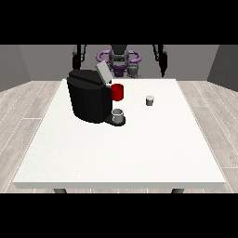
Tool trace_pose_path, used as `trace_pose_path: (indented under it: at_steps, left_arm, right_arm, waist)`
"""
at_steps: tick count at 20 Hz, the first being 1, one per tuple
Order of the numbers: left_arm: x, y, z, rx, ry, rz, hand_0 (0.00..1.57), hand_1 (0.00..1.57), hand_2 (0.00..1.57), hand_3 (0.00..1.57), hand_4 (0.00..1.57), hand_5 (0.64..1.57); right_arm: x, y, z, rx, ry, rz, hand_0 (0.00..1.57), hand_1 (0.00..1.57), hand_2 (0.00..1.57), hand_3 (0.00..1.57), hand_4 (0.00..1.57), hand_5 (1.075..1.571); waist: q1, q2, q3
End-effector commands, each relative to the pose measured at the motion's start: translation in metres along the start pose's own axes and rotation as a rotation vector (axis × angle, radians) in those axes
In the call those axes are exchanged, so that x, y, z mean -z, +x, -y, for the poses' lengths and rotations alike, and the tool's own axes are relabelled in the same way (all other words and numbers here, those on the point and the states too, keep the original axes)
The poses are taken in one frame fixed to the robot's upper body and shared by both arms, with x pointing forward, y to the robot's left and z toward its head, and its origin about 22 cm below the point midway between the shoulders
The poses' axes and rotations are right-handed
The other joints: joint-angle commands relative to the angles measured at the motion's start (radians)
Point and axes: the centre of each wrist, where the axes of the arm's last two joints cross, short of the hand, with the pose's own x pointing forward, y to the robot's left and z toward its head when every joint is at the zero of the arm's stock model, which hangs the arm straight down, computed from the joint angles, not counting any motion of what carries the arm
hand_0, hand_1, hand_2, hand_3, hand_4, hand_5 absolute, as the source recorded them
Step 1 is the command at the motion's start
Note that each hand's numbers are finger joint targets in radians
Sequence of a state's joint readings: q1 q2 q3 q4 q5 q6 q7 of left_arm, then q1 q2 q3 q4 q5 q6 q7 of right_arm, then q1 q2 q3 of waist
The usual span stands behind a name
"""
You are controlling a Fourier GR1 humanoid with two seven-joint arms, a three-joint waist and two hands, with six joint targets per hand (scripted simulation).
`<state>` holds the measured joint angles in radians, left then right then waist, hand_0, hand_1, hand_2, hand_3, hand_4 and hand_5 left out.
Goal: Insert the coffee pod into the coffee machine and close the lid
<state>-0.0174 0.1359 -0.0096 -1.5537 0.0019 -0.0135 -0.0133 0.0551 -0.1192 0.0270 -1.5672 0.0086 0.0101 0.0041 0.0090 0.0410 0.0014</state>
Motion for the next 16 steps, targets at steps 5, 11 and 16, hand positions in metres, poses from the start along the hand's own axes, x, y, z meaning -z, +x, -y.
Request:
trace_pose_path:
  at_steps: [5, 11, 16]
  left_arm:
    - [0.004, 0.014, -0.014, 0.251, -0.145, 0.067, 0.0, 0.0, 0.0, 0.0, 0.0, 1.571]
    - [0.039, 0.035, -0.056, 0.506, -0.154, 0.077, 0.0, 0.0, 0.0, 0.0, 0.0, 1.571]
    - [0.065, 0.04, -0.088, 0.563, -0.134, -0.012, 0.0, 0.0, 0.0, 0.0, 0.0, 1.571]
  right_arm:
    - [0.007, 0.001, -0.007, 0.058, -0.01, 0.022, 0.0, 0.0, 0.0, 0.0, 0.0, 1.571]
    - [0.026, 0.022, -0.028, -0.082, -0.14, 0.194, 0.0, 0.0, 0.0, 0.0, 0.0, 1.571]
    - [0.034, 0.053, -0.035, -0.088, -0.091, 0.241, 0.0, 0.0, 0.0, 0.0, 0.0, 1.571]
  waist:
    - [-0.023, -0.055, -0.001]
    - [-0.11, 0.079, -0.0016]
    - [-0.173, 0.114, -0.002]
